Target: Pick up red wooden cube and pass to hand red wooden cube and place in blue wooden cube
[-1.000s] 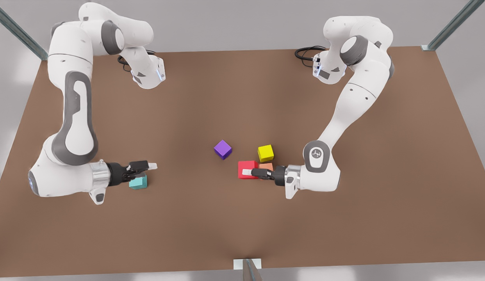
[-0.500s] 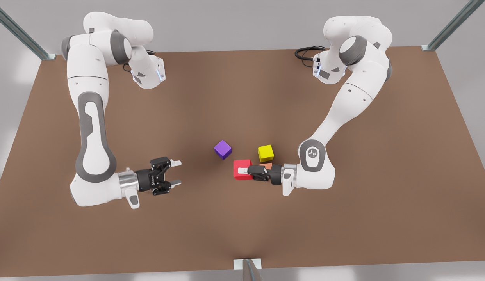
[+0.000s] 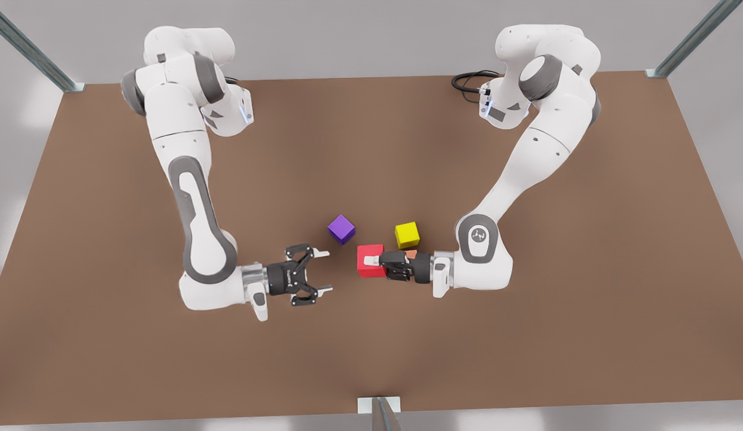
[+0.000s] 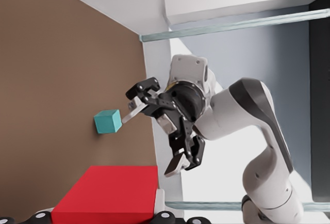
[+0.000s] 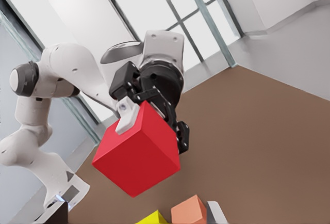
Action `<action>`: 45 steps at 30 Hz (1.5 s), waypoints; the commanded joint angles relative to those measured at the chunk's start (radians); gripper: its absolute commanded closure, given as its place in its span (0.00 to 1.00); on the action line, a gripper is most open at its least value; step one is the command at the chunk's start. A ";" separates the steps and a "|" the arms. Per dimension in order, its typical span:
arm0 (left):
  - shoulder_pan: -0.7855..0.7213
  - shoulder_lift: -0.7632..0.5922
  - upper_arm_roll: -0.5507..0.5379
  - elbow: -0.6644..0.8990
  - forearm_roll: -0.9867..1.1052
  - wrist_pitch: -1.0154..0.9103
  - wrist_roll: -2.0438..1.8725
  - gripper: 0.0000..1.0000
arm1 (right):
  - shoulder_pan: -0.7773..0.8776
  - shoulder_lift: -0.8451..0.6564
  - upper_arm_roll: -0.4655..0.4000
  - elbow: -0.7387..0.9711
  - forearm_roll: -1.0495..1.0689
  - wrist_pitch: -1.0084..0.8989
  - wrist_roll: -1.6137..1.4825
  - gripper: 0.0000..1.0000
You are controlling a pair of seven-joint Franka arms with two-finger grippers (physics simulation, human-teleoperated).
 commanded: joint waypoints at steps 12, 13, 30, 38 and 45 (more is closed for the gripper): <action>-0.003 0.008 -0.001 -0.001 -0.028 -0.003 0.093 0.32 | 0.006 -0.002 0.018 -0.018 0.123 -0.005 -0.531 0.01; -0.003 0.008 -0.001 -0.001 -0.049 -0.003 0.085 0.32 | 0.009 -0.016 0.020 -0.039 0.140 -0.003 -0.531 0.01; -0.002 0.021 -0.001 -0.004 -0.061 -0.010 0.030 0.32 | 0.031 -0.021 0.048 -0.090 0.152 0.047 -0.569 0.00; -0.002 0.028 -0.001 -0.004 -0.069 -0.010 0.031 0.32 | 0.055 -0.013 0.054 -0.090 0.169 0.084 -0.569 0.00; -0.002 0.029 -0.001 -0.004 -0.069 -0.010 0.031 0.32 | 0.072 -0.006 0.054 -0.089 0.178 0.115 -0.567 0.00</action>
